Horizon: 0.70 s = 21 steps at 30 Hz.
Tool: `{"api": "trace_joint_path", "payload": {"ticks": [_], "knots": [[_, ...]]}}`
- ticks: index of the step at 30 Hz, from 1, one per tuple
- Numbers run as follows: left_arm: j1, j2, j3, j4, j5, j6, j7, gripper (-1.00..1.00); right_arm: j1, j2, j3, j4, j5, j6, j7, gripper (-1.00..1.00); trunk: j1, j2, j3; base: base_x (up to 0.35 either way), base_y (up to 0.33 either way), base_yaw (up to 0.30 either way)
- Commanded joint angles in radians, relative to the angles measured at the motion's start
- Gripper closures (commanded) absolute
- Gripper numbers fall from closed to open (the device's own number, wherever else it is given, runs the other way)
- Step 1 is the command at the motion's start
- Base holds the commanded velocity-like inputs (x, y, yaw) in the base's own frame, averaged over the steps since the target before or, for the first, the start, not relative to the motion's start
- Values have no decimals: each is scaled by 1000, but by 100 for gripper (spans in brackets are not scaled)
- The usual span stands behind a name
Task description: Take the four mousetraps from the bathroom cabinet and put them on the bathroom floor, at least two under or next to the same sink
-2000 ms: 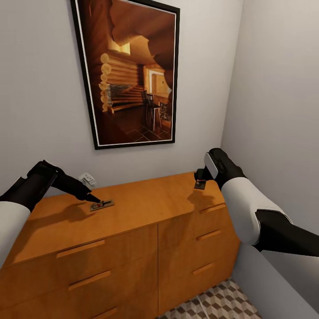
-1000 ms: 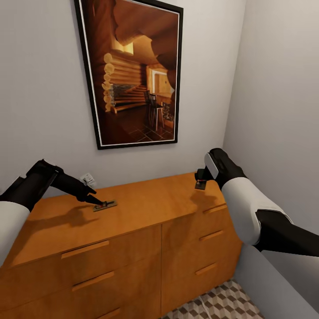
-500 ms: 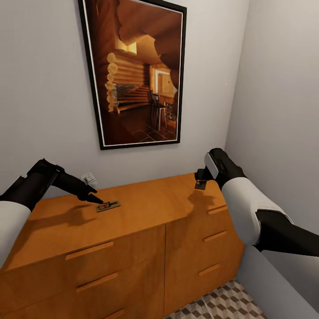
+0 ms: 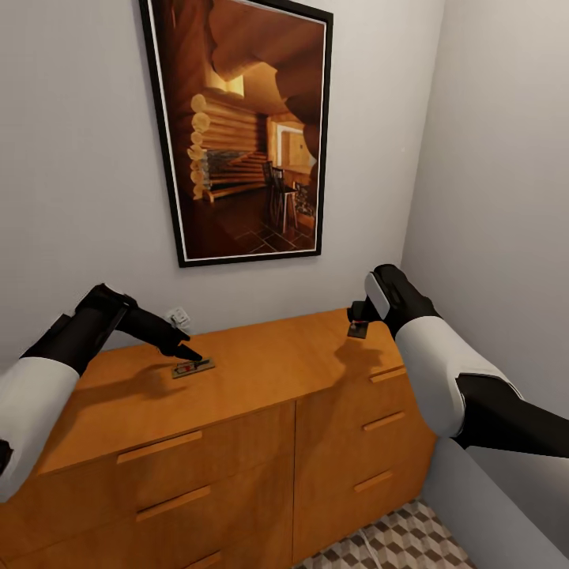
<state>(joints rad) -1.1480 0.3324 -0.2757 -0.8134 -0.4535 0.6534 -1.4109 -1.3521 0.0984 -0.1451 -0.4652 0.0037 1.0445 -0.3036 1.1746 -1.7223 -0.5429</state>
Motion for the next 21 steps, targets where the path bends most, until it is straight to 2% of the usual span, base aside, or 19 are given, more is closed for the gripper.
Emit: {"api": "trace_joint_path", "payload": {"ticks": [1,5,9,21], "knots": [[-1,-3,-2,-1,-5,11,7,-100,-1,1,-7,-1,0,3,-3,100,0,-1,-1,0,0,0],[-1,-12,-2,1,-4,12,40,-100,0,0,-7,-1,0,3,-3,100,0,-1,-1,0,0,0],[-1,-8,-2,3,-2,9,52,-100,0,-4,-7,-1,0,3,-3,100,0,-1,-1,0,0,0],[-1,33,0,23,9,0,41,-100,-1,-5,-7,0,-1,3,-3,100,0,-1,-1,0,0,0]]}}
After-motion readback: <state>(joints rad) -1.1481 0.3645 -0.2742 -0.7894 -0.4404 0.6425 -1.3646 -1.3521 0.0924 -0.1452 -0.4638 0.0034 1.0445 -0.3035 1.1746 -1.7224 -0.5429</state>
